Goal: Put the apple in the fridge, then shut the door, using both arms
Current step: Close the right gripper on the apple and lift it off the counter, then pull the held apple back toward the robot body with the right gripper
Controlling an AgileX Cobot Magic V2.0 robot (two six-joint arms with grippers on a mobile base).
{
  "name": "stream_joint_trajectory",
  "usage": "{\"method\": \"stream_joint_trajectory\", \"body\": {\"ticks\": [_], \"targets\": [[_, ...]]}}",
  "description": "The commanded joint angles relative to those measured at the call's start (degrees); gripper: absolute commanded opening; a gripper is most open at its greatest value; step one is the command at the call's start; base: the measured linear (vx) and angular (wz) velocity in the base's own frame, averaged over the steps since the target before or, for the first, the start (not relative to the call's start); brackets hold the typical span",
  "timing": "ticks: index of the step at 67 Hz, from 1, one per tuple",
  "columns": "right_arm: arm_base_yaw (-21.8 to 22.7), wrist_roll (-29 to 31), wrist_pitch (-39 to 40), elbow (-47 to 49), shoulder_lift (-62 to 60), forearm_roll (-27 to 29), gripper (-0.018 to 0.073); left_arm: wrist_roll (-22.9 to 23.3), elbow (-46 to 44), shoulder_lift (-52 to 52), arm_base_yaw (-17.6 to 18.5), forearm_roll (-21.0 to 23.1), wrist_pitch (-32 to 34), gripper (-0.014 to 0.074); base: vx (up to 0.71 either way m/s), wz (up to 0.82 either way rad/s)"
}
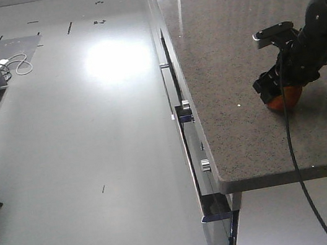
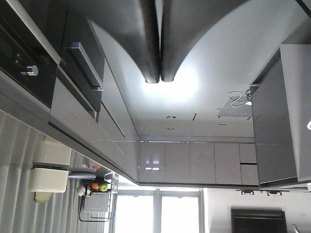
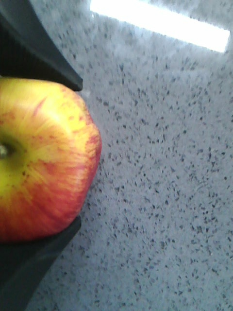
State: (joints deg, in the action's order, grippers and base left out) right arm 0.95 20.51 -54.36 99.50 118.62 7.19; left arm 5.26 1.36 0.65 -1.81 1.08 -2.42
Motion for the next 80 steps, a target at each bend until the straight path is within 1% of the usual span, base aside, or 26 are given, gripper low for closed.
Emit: {"method": "stream_joint_trajectory", "body": {"ticks": [1,5,11,14,19,25,32,39,45,55,80], "targets": [[0.2,0.8,0.2,1.8,-6.2,3.8,0.015,0.4,-1.0,0.3,0.0,0.2,4.2,-0.0006,0.0,0.0],[0.2,0.8,-0.1,1.8,-7.5,6.6,0.0125,0.4,-1.0,0.3,0.0,0.2,4.2,-0.0006,0.0,0.0],[-0.1,1.1,-1.0,1.4,-9.9,12.2,0.01,0.4,-1.0,0.3,0.0,0.2,4.2,-0.0006,0.0,0.0],[-0.8,2.8,-1.4,0.3,-11.3,14.8,0.0091,0.4,-1.0,0.3,0.0,0.2,4.2,-0.0006,0.0,0.0],[-3.0,5.2,-1.1,-2.8,-14.7,17.0,0.0084,0.4,-1.0,0.3,0.0,0.2,4.2,-0.0006,0.0,0.0],[-6.2,6.0,1.2,-8.1,-18.9,17.2,0.0083,0.4,-1.0,0.3,0.0,0.2,4.2,-0.0006,0.0,0.0],[-9.2,4.8,5.2,-14.8,-24.2,17.1,0.0085,0.4,-1.0,0.3,0.0,0.2,4.2,-0.0006,0.0,0.0],[-11.4,4.5,8.7,-22.2,-29.7,17.1,0.0085,0.4,-1.0,0.3,0.0,0.2,4.2,-0.0006,0.0,0.0],[-13.0,4.2,9.9,-28.0,-35.0,17.3,0.0085,0.4,-1.0,0.3,0.0,0.2,4.2,-0.0006,0.0,0.0],[-14.3,3.4,11.2,-36.9,-43.3,18.8,0.0085,0.4,-1.0,0.3,0.0,0.2,4.2,-0.0006,0.0,0.0],[-14.3,3.4,11.9,-54.9,-64.0,24.4,0.0085,0.4,-1.0,0.3,0.0,0.2,4.2,-0.0006,0.0,0.0]]}}
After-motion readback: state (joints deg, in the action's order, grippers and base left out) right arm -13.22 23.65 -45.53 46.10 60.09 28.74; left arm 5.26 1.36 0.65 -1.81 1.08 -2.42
